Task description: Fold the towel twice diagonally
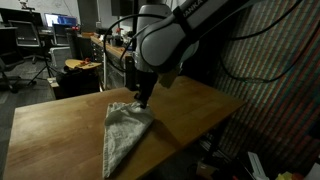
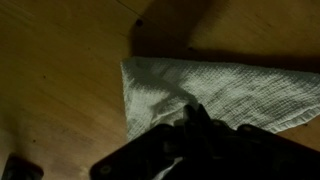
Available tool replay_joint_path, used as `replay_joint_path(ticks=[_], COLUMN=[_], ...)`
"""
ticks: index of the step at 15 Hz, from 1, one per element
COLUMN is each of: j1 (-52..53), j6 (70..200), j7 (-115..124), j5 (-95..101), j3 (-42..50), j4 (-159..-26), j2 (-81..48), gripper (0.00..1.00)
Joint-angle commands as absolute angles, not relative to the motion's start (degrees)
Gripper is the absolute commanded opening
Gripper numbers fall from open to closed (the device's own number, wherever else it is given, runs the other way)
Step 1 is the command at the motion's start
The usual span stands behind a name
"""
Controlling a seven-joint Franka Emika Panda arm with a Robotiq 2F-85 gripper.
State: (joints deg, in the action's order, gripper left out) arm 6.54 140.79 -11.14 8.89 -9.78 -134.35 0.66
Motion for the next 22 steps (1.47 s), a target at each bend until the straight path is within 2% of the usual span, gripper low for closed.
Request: replay_joint_path(ticks=[1,11,22], j1=[7.9,12.3,15.7], j6=[136.2,125.2,122.3], j7=[-7.8,-4.2,1.1], j5=[12.0,18.7,23.5], j3=[-9.9,-13.1,-15.8], j4=[-132.7,-122.9,-123.9], j2=[3.2,-0.8,-0.2], gripper=[0.01,0.01,0.01])
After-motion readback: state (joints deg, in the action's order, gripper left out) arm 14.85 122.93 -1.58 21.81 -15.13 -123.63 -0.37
